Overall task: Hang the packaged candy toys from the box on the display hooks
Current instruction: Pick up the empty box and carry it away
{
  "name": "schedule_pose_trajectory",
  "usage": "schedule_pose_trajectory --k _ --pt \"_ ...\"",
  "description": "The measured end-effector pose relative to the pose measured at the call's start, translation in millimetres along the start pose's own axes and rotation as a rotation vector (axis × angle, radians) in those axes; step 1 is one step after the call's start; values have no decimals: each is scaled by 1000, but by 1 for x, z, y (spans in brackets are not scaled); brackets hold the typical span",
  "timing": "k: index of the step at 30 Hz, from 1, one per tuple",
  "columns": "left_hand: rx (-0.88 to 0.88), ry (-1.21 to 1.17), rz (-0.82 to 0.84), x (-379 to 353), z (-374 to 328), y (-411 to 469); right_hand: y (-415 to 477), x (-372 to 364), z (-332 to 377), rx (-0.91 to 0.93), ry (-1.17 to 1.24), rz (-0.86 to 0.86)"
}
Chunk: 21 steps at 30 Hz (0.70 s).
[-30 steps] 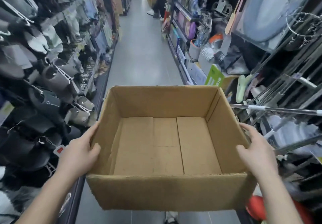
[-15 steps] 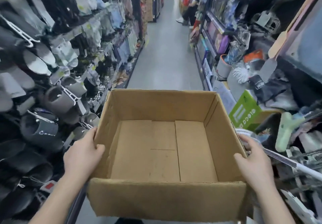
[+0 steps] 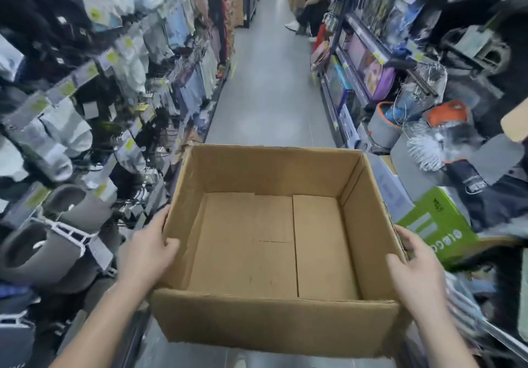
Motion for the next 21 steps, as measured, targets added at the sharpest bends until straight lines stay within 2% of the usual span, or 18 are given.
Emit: schedule_pose_trajectory --k 6,13,21 --pt "30 10 -38 3 -36 119 93 -56 24 -14 87 -38" --pt "67 21 -26 -11 -104 264 243 -122 50 -49 136 -42" --pt "89 13 21 2 -176 423 420 -192 95 -100 261 56"
Point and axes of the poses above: each hand's wrist, its own y-axis towards the middle knuckle, its own x-axis out of the back of the hand, z = x × y, the point moved 3 cm from there along y, towards the middle knuckle, and after that the axes turned 15 degrees about y, right-handed, at the moved point
